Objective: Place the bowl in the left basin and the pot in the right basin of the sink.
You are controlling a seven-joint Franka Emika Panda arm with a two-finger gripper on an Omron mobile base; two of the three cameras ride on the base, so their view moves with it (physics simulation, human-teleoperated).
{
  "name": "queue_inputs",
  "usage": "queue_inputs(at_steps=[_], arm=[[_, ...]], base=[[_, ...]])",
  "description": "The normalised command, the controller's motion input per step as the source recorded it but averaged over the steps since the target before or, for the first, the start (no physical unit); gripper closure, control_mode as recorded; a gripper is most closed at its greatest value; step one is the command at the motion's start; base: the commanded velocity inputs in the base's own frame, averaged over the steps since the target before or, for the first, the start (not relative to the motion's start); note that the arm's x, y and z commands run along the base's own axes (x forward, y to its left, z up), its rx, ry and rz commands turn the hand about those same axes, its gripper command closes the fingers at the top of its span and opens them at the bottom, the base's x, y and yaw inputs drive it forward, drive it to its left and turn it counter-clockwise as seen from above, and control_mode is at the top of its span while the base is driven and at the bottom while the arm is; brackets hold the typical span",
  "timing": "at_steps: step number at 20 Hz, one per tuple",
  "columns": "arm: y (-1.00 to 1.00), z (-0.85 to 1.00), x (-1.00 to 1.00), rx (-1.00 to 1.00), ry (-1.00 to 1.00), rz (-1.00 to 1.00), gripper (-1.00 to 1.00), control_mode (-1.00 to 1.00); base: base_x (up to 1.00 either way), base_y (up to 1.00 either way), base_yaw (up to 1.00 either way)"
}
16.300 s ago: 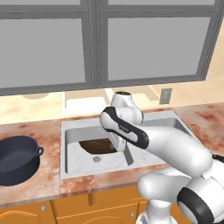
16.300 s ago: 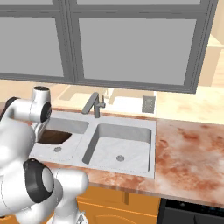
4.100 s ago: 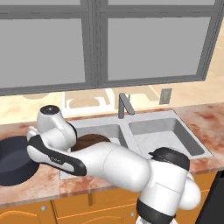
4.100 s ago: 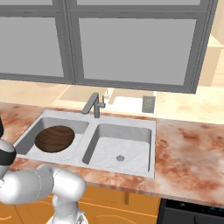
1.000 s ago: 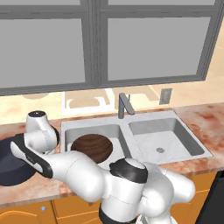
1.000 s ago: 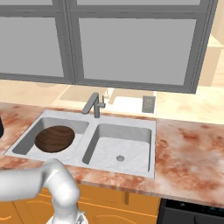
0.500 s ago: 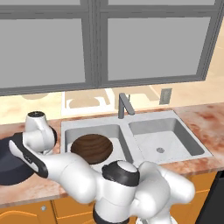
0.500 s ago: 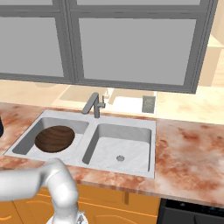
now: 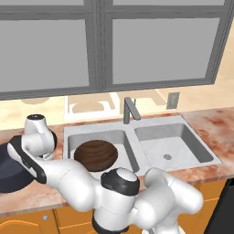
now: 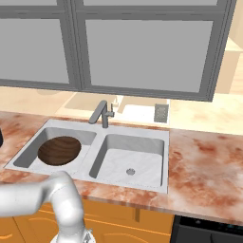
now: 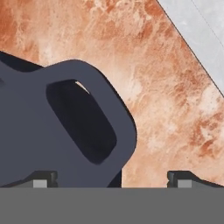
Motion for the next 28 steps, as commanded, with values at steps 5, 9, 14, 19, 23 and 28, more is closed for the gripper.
queue_inputs(at_steps=[5,9,14,19,23,28], arm=[[0.17,-0.08,0.04,0.00,0.04,0.00,-1.00,-1.00],[0.13,-0.15,0.00,0.00,0.09,0.00,-1.00,-1.00],[0.06,-0.21,-0.04,-0.02,0.12,0.00,1.00,-1.00],[-0.03,-0.16,-0.11,-0.05,0.03,0.00,1.00,-1.00],[-0.08,-0.11,-0.15,-0.09,0.00,0.00,1.00,-1.00],[-0.09,0.02,-0.18,-0.07,-0.01,0.00,1.00,-1.00]], base=[[0.00,0.00,0.00],[0.00,0.00,0.00],[0.00,0.00,0.00],[0.00,0.00,0.00],[0.00,0.00,0.00],[0.00,0.00,0.00]])
